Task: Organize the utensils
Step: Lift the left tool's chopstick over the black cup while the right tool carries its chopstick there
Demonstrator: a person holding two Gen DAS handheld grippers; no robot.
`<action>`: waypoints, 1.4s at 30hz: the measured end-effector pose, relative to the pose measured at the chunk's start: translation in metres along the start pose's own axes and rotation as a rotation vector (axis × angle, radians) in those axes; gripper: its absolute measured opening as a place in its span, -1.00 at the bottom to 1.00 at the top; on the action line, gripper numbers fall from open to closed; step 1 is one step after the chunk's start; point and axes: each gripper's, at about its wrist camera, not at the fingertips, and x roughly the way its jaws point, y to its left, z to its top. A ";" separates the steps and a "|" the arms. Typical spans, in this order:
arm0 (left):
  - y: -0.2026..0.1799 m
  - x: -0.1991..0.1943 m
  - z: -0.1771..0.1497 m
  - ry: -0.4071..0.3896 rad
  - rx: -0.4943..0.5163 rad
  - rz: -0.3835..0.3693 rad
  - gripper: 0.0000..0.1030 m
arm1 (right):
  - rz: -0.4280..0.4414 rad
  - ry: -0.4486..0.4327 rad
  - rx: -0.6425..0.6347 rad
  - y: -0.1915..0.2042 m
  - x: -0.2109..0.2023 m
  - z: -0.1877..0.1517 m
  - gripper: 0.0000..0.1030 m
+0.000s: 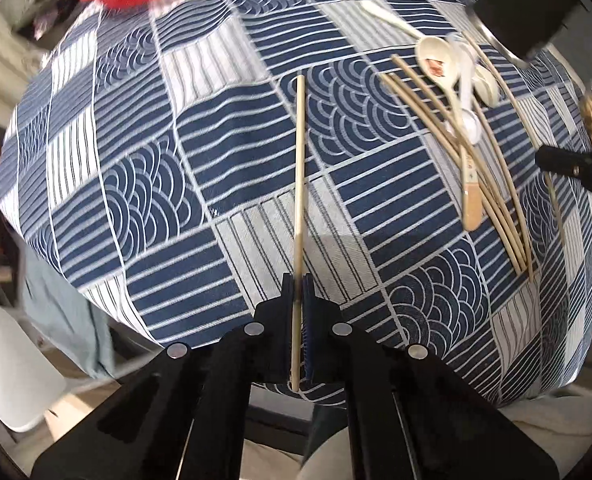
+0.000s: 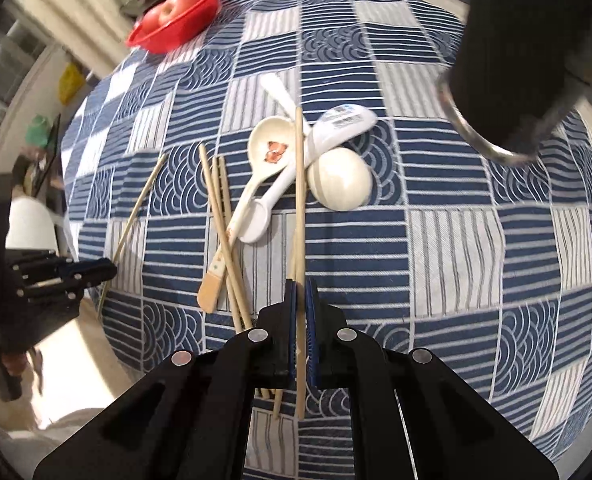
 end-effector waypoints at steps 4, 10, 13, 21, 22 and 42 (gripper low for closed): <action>-0.006 -0.007 0.001 -0.016 0.021 -0.024 -0.91 | -0.034 -0.045 0.087 -0.013 -0.009 -0.010 -0.91; -0.022 -0.029 0.001 -0.088 0.114 -0.042 -0.91 | -0.051 -0.113 0.224 -0.031 -0.036 -0.040 -0.91; -0.029 -0.038 0.006 -0.131 0.153 -0.054 -0.91 | -0.070 -0.156 0.276 -0.035 -0.052 -0.055 -0.91; -0.031 -0.071 0.018 -0.235 0.231 -0.049 -0.91 | -0.102 -0.301 0.405 -0.053 -0.098 -0.094 -0.91; -0.030 -0.073 0.021 -0.248 0.236 -0.042 -0.91 | -0.110 -0.322 0.417 -0.055 -0.106 -0.098 -0.91; -0.099 -0.145 0.132 -0.412 0.510 -0.170 -0.91 | -0.135 -0.594 0.515 -0.071 -0.196 -0.065 -0.91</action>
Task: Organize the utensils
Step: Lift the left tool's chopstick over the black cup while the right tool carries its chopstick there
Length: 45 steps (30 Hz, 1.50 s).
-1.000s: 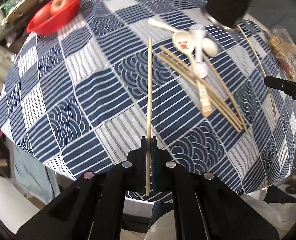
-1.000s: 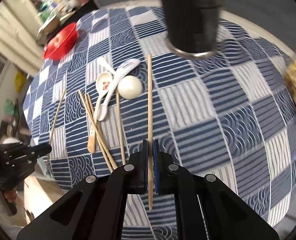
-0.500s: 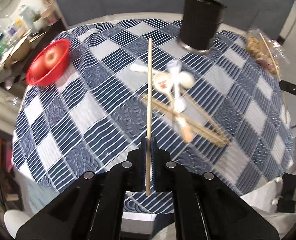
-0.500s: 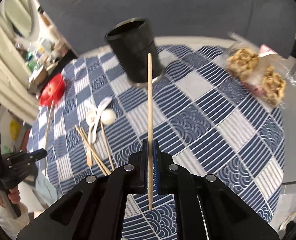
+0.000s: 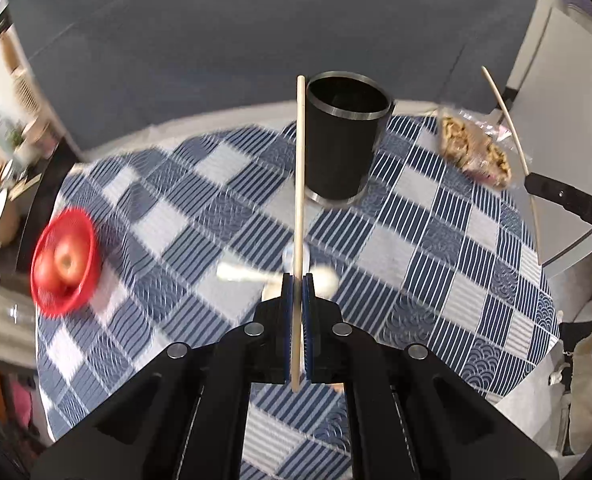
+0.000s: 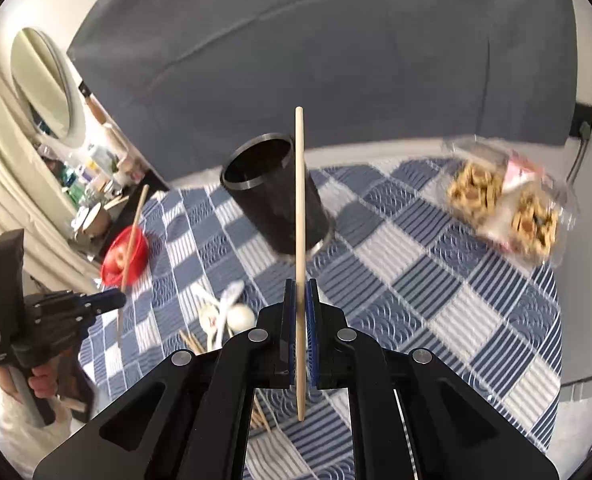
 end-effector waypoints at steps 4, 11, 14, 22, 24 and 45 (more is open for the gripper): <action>0.006 -0.002 0.028 -0.041 0.046 -0.066 -0.91 | -0.011 -0.071 0.006 0.015 0.000 0.021 -0.91; 0.019 -0.009 0.080 -0.163 0.125 -0.142 -0.91 | -0.019 -0.142 0.036 0.032 0.017 0.054 -0.91; 0.026 -0.006 0.100 -0.204 0.132 -0.201 -0.91 | -0.022 -0.185 0.033 0.039 0.021 0.067 -0.91; 0.038 0.020 0.147 -0.302 0.167 -0.350 -0.91 | -0.014 -0.298 0.016 0.054 0.043 0.099 -0.91; 0.038 0.030 0.157 -0.316 0.170 -0.383 -0.91 | -0.014 -0.318 0.016 0.059 0.052 0.106 -0.91; 0.017 0.107 0.164 -0.346 0.174 -0.581 -0.91 | -0.041 -0.370 0.102 0.035 0.128 0.103 -0.91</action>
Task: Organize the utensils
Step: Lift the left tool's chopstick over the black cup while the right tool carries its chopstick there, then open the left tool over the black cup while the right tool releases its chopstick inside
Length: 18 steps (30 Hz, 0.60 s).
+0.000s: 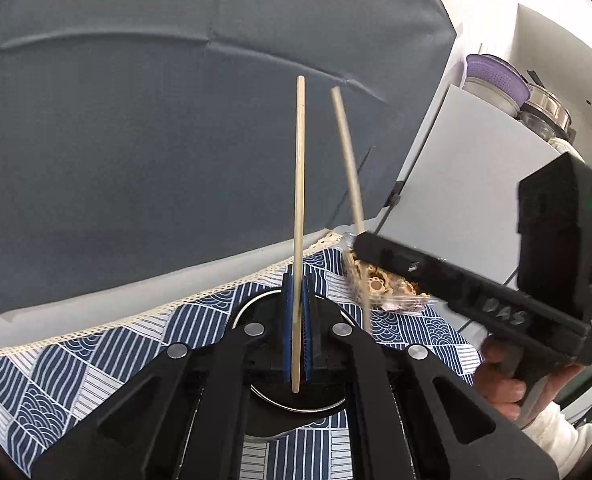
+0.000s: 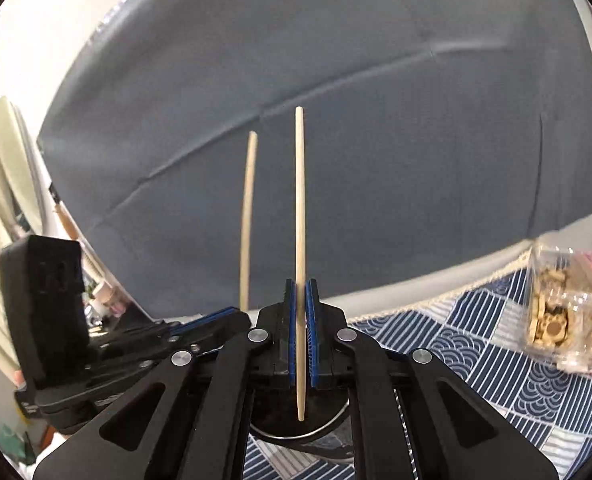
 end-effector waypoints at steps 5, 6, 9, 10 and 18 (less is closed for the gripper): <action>0.002 0.005 -0.012 0.022 0.011 0.003 -0.91 | -0.011 0.009 0.010 -0.002 0.007 -0.011 -0.91; 0.004 0.005 -0.013 0.026 0.007 0.000 -0.91 | -0.019 0.017 0.007 -0.001 0.008 -0.013 -0.91; 0.005 0.003 -0.018 0.038 0.009 0.011 -0.91 | -0.043 0.043 -0.011 0.003 0.003 -0.017 -0.90; 0.004 0.002 -0.020 0.039 0.018 0.016 -0.91 | -0.043 0.051 -0.018 0.005 0.001 -0.018 -0.91; 0.005 -0.021 -0.024 0.064 0.050 -0.002 -0.41 | -0.096 0.111 -0.096 0.024 -0.018 -0.017 -0.81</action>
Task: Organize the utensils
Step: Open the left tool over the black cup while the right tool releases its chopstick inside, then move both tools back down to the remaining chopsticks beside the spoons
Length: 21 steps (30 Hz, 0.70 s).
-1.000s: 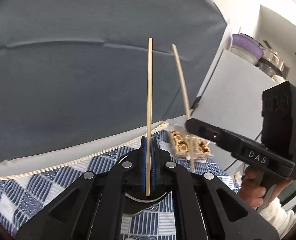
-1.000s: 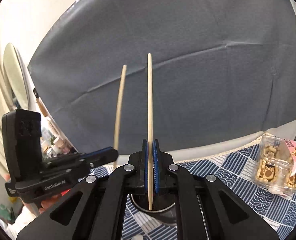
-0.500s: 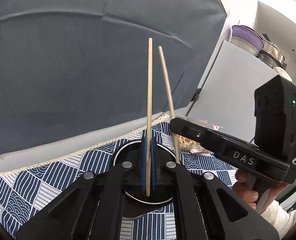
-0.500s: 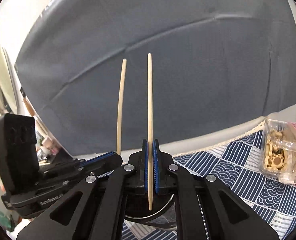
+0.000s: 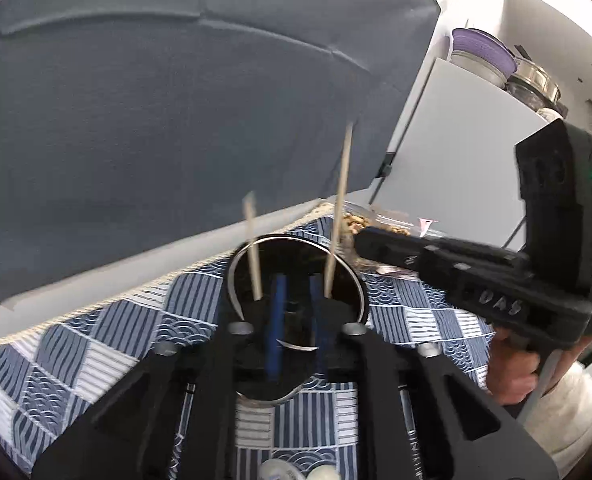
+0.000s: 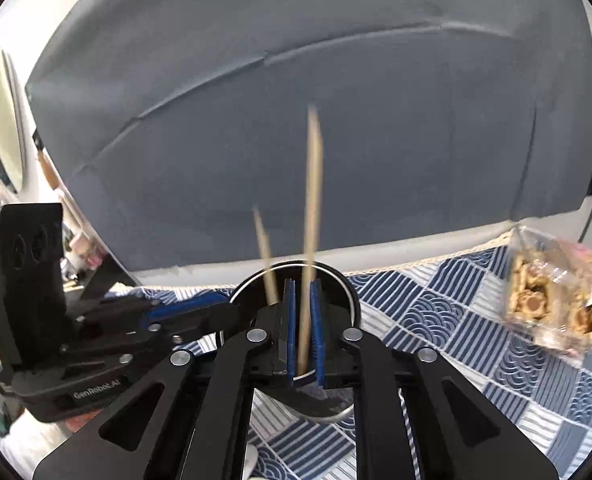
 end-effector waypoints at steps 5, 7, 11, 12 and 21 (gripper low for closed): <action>0.006 -0.030 -0.002 -0.038 -0.007 0.038 0.26 | -0.071 -0.007 -0.060 0.008 -0.026 0.000 -0.11; 0.009 -0.037 -0.004 -0.030 -0.014 0.041 0.41 | -0.087 0.002 -0.068 0.009 -0.032 -0.002 0.15; 0.013 -0.046 -0.011 0.004 -0.002 0.058 0.53 | -0.098 -0.011 -0.025 0.011 -0.043 -0.008 0.59; 0.014 -0.048 -0.014 0.019 0.004 0.082 0.59 | -0.092 -0.009 -0.013 0.011 -0.044 -0.009 0.65; 0.022 -0.065 -0.037 0.078 -0.009 0.174 0.86 | -0.119 0.048 0.028 0.017 -0.044 -0.023 0.69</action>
